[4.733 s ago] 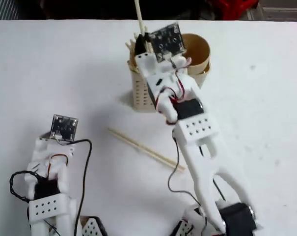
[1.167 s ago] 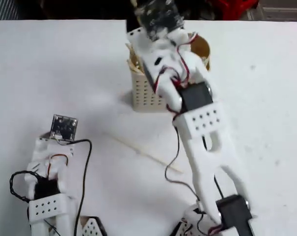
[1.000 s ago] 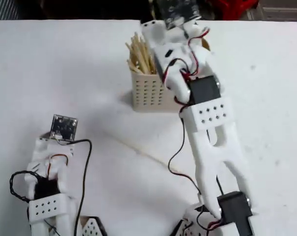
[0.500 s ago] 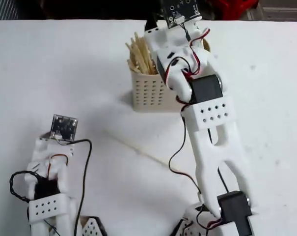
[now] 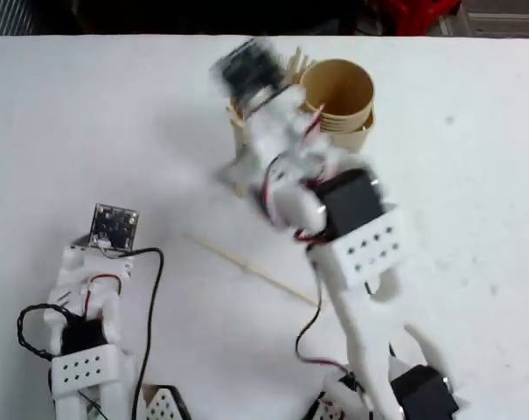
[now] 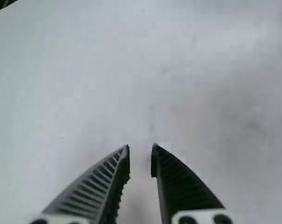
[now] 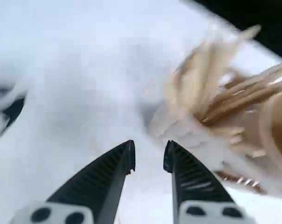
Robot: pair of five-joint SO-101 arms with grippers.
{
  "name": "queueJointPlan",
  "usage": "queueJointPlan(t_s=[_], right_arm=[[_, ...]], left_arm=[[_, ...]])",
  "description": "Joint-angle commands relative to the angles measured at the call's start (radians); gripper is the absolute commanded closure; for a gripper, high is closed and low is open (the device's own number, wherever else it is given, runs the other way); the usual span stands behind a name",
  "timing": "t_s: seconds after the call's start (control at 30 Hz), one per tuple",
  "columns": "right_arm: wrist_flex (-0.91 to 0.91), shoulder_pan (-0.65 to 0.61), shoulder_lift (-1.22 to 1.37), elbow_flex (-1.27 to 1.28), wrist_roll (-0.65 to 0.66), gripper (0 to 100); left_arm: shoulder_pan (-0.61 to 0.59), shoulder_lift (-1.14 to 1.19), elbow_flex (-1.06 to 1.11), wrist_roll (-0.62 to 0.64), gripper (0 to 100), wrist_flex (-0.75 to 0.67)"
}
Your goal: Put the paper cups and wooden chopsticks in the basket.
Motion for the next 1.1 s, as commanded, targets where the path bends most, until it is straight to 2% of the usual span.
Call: queueJointPlan(t_s=[0.0,0.07,0.23,0.37,0.5,0.7,1.0,1.07], right_arm=[[0.045,-0.11,-0.031,0.161,0.127,88.3],[-0.056,-0.14,-0.036,0.341,0.135,88.3],[-0.458,-0.145,-0.03,0.744,0.143,88.0],[-0.653,-0.139,-0.028,0.898,0.164,87.8],[-0.704,-0.074,0.019,0.901,0.184,86.8],[-0.805,-0.05,0.174,0.895,0.189,76.8],[-0.862,-0.05,0.305,0.895,0.227,77.3],[-0.86,-0.048,0.309,0.895,0.227,80.0]], left_arm=[[0.013,-0.008,-0.005,0.006,91,-0.018],[0.013,-0.008,-0.005,0.006,91,-0.018],[0.013,-0.008,-0.005,0.006,91,-0.018],[0.013,-0.008,-0.005,0.006,91,-0.018],[0.013,-0.008,-0.005,0.006,91,-0.018],[0.013,-0.008,-0.005,0.006,91,-0.018],[0.013,-0.008,-0.005,0.006,91,-0.018],[0.013,-0.008,-0.005,0.006,91,-0.018]])
